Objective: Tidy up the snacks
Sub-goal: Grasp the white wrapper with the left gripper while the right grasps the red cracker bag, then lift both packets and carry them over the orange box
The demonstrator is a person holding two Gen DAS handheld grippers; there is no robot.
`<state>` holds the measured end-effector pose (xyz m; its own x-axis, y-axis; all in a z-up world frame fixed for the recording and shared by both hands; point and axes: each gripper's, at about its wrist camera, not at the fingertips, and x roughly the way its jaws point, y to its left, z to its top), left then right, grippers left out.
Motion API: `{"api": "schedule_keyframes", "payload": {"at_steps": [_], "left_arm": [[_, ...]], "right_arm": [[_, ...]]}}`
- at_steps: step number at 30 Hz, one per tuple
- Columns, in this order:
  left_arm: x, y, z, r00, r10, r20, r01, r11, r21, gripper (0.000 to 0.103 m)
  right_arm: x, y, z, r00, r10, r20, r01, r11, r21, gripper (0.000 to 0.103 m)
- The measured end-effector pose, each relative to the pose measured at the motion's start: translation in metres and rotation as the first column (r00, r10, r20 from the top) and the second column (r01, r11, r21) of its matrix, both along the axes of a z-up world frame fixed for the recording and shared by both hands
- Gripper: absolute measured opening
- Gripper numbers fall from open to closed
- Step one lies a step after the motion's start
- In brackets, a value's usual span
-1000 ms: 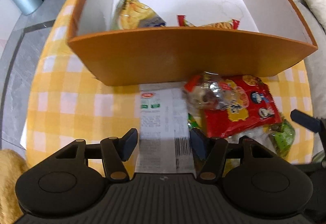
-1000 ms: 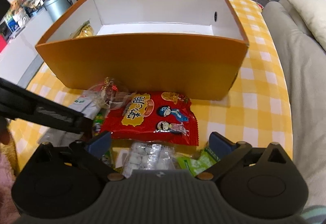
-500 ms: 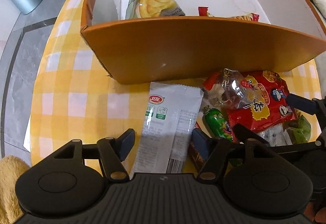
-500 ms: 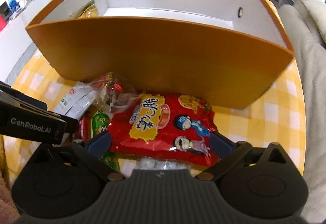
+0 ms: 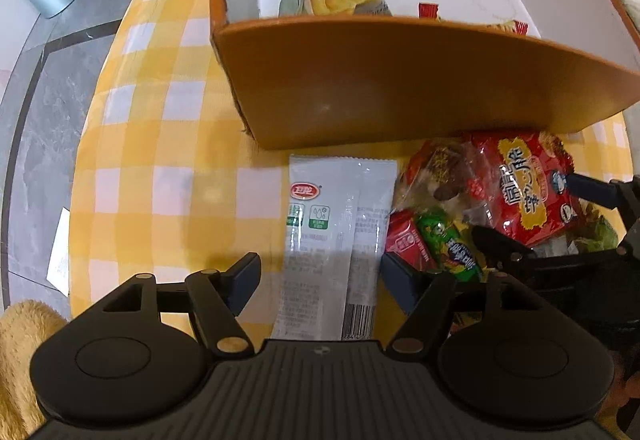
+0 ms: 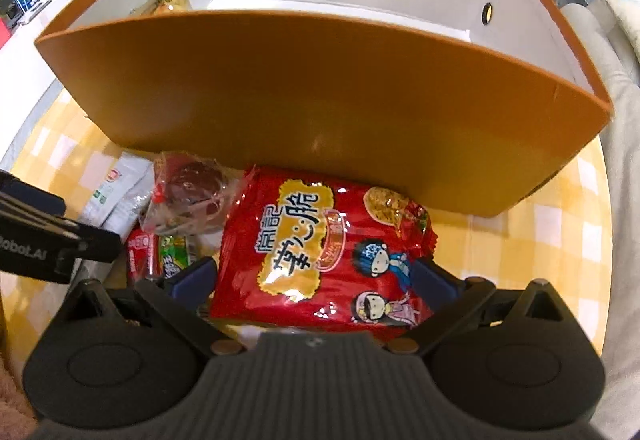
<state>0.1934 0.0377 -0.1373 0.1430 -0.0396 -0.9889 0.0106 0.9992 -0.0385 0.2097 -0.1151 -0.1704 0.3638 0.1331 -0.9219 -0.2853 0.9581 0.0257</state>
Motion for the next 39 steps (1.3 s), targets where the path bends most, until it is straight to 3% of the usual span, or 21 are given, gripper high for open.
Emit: {"api": "schedule_keyframes", "payload": {"at_steps": [5, 7, 10, 14, 28, 39], "left_arm": [[-0.007, -0.011, -0.007, 1.0, -0.025, 0.017, 0.025, 0.999, 0.032, 0.078], [-0.01, -0.016, -0.008, 0.999, -0.044, 0.016, 0.044, 0.998, 0.044, 0.063], [-0.016, -0.021, -0.007, 0.998, -0.05, 0.028, 0.049, 0.998, 0.046, 0.058], [-0.023, -0.018, -0.001, 0.998, -0.042, 0.042, 0.041, 0.999, 0.026, 0.056], [-0.052, -0.001, 0.044, 0.99, -0.016, 0.141, 0.025, 0.998, -0.063, 0.055], [-0.064, -0.005, 0.095, 0.965, -0.055, 0.258, 0.089, 0.989, -0.121, 0.055]], "right_arm": [[0.007, 0.007, -0.001, 1.0, -0.001, -0.001, 0.001, 1.0, -0.016, 0.094], [0.003, 0.008, 0.002, 1.0, 0.009, 0.0, -0.009, 1.0, -0.022, 0.091], [0.003, 0.01, 0.005, 0.999, 0.034, 0.003, -0.034, 0.999, -0.028, 0.084], [0.002, 0.01, 0.013, 0.999, 0.043, 0.005, -0.043, 0.999, -0.022, 0.079], [-0.02, -0.001, 0.049, 0.998, 0.035, 0.052, -0.035, 0.999, 0.0, 0.078], [-0.048, -0.005, 0.097, 0.991, 0.025, 0.128, -0.029, 0.999, 0.028, 0.078]]}}
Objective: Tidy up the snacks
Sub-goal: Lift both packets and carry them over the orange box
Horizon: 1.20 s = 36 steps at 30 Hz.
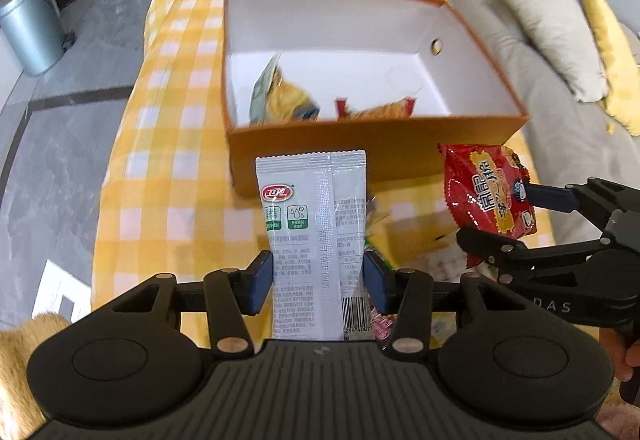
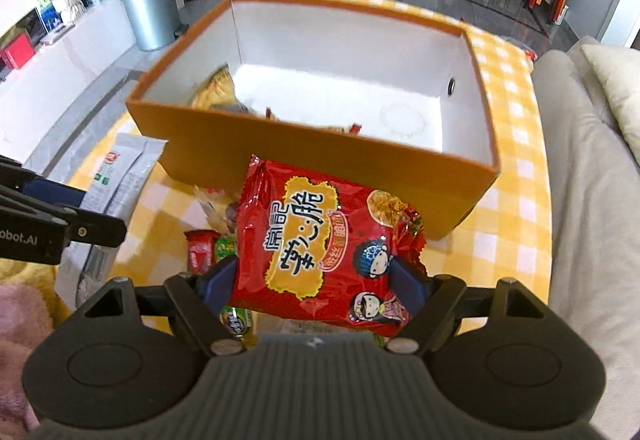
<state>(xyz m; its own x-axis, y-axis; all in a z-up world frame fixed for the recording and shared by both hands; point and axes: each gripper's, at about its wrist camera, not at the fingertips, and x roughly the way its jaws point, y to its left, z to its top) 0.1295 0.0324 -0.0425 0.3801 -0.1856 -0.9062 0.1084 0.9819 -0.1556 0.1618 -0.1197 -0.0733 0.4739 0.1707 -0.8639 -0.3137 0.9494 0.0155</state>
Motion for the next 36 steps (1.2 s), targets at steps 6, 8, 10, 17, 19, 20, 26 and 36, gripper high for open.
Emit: {"api": "schedule_keyframes", "payload": {"at_steps": [6, 8, 10, 17, 19, 20, 26, 36], "left_arm": [[0.01, -0.01, 0.029, 0.997, -0.041, 0.07, 0.041, 0.999, 0.0, 0.055], [0.016, -0.013, 0.036, 0.994, -0.062, 0.091, 0.062, 0.998, 0.002, 0.055], [0.023, -0.018, 0.044, 0.99, -0.083, 0.111, 0.082, 0.997, 0.015, 0.055], [0.054, -0.033, 0.056, 0.978, -0.146, 0.152, 0.135, 0.988, 0.08, 0.055], [0.064, -0.035, 0.059, 0.976, -0.158, 0.152, 0.144, 0.985, 0.097, 0.055], [0.07, -0.036, 0.059, 0.976, -0.16, 0.149, 0.147, 0.984, 0.099, 0.055], [0.101, -0.042, 0.067, 0.974, -0.171, 0.15, 0.152, 0.98, 0.131, 0.055], [0.152, -0.056, 0.045, 0.975, -0.213, 0.063, 0.203, 0.97, 0.138, 0.055]], "right_arm": [[-0.006, -0.003, 0.033, 0.999, 0.004, 0.048, -0.004, 1.0, 0.013, 0.078], [-0.005, -0.004, 0.042, 0.998, 0.001, 0.063, -0.002, 1.0, 0.015, 0.078], [-0.005, -0.004, 0.05, 0.997, -0.001, 0.078, 0.0, 1.0, 0.015, 0.078], [0.011, -0.002, 0.064, 0.992, 0.031, 0.123, -0.024, 0.998, -0.055, 0.078], [0.02, -0.003, 0.069, 0.989, 0.042, 0.138, -0.032, 0.997, -0.074, 0.078], [0.024, -0.003, 0.072, 0.988, 0.048, 0.145, -0.037, 0.996, -0.081, 0.078], [0.059, -0.001, 0.082, 0.979, 0.101, 0.178, -0.075, 0.987, -0.144, 0.078], [0.126, 0.005, 0.062, 0.985, 0.143, 0.093, -0.123, 0.974, -0.19, 0.078]]}}
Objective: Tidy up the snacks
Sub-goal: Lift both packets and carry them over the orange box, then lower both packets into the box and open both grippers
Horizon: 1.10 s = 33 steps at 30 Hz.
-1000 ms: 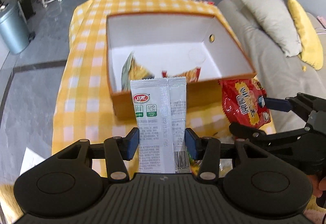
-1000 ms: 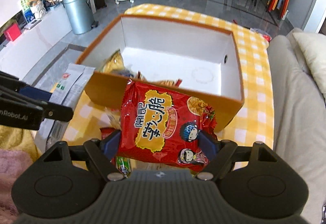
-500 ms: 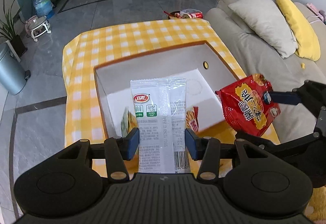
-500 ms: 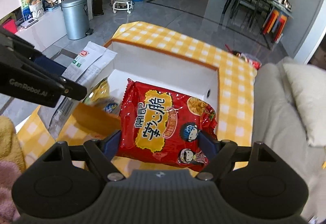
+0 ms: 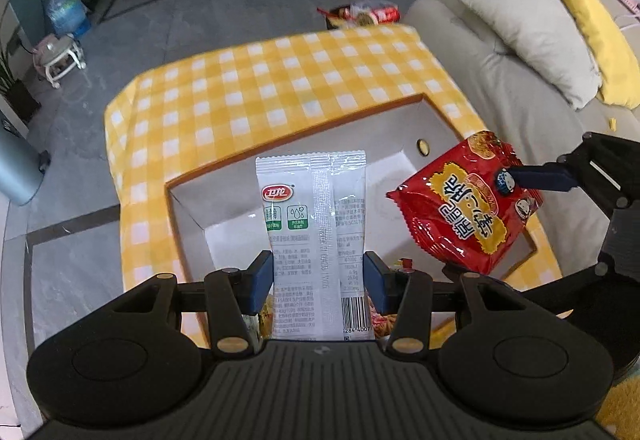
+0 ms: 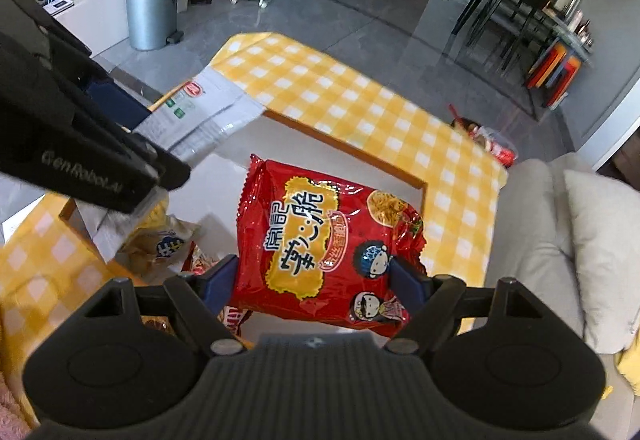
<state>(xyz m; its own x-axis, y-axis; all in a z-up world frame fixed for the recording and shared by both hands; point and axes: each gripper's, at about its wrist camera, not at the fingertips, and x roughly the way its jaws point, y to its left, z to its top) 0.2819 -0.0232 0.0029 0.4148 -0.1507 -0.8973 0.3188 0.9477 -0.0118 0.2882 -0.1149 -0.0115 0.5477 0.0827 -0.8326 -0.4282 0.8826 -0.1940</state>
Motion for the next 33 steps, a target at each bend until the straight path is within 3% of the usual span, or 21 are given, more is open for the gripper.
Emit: {"api": "schedule_keyframes", "payload": {"at_steps": [9, 15, 25, 33], "left_arm": [[0.032, -0.004, -0.036, 0.995, 0.021, -0.099, -0.022, 1.0, -0.004, 0.055], [0.044, -0.011, -0.062, 0.986, 0.021, -0.166, -0.018, 1.0, 0.024, 0.055], [0.058, -0.005, -0.095, 0.971, 0.064, -0.231, -0.048, 0.996, 0.076, 0.055], [0.056, -0.001, -0.101, 0.968, 0.079, -0.237, -0.061, 0.995, 0.08, 0.059]], "right_arm": [[0.047, 0.002, -0.042, 0.981, 0.004, -0.194, 0.0, 1.0, 0.02, 0.078], [0.061, 0.007, -0.071, 0.958, 0.001, -0.286, -0.006, 1.0, -0.017, 0.078], [0.073, 0.01, -0.097, 0.933, -0.013, -0.359, 0.004, 1.0, -0.027, 0.078], [0.078, 0.013, -0.107, 0.916, -0.028, -0.399, 0.019, 0.999, -0.027, 0.082]]}}
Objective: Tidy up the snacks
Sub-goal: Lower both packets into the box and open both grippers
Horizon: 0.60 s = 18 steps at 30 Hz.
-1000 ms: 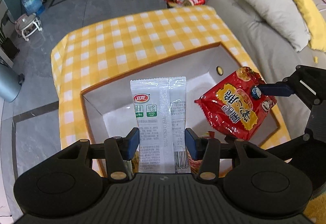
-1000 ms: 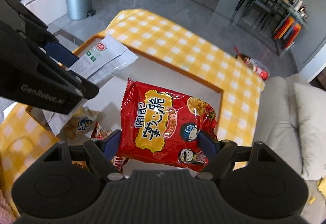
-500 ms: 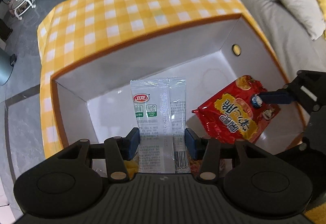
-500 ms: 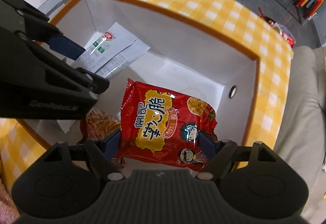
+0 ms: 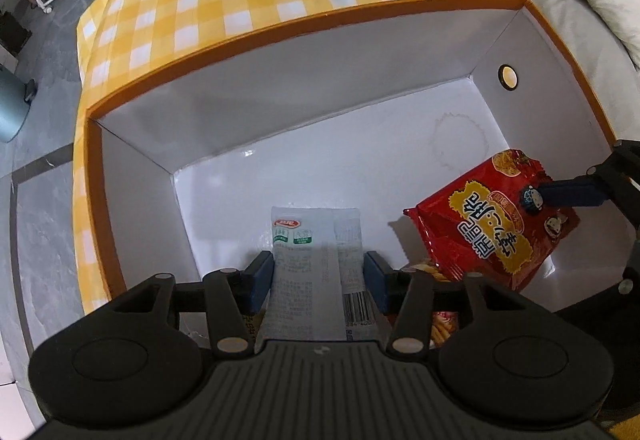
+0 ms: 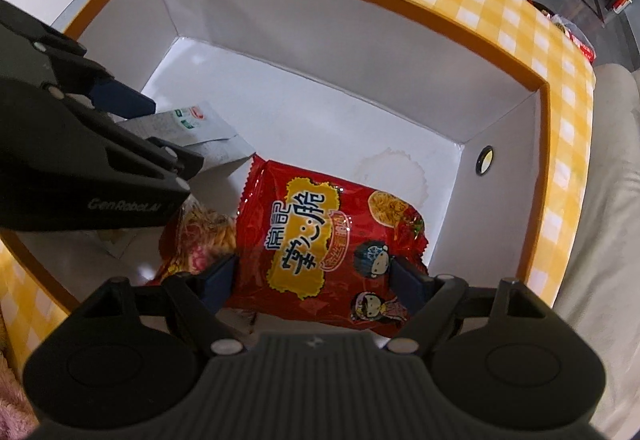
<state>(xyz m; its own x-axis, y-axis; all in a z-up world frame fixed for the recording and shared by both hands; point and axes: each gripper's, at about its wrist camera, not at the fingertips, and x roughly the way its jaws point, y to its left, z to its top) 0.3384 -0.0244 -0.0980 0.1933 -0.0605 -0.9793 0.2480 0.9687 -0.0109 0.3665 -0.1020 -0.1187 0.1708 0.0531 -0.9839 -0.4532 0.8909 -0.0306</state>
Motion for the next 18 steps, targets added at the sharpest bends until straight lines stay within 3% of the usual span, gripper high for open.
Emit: {"api": "schedule_keyframes", "payload": {"at_steps": [6, 11, 15, 18], "left_arm": [[-0.001, 0.002, 0.004, 1.0, 0.002, 0.02, -0.002, 1.0, 0.0, 0.064], [-0.002, 0.004, 0.016, 0.998, 0.001, 0.059, 0.0, 1.0, -0.016, 0.073], [-0.004, 0.006, 0.027, 0.996, 0.006, 0.089, -0.004, 1.0, -0.018, 0.078], [-0.008, 0.008, 0.036, 0.994, 0.014, 0.111, -0.012, 1.0, -0.017, 0.079]], "right_arm": [[0.001, -0.001, 0.0, 1.0, -0.022, -0.003, 0.022, 1.0, 0.002, 0.086], [0.003, -0.004, 0.006, 0.999, -0.039, 0.008, 0.039, 0.999, 0.017, 0.087], [0.002, -0.004, 0.014, 0.999, -0.047, 0.021, 0.046, 0.998, 0.036, 0.095], [-0.001, -0.002, 0.02, 0.998, -0.045, 0.034, 0.044, 0.998, 0.038, 0.095]]}}
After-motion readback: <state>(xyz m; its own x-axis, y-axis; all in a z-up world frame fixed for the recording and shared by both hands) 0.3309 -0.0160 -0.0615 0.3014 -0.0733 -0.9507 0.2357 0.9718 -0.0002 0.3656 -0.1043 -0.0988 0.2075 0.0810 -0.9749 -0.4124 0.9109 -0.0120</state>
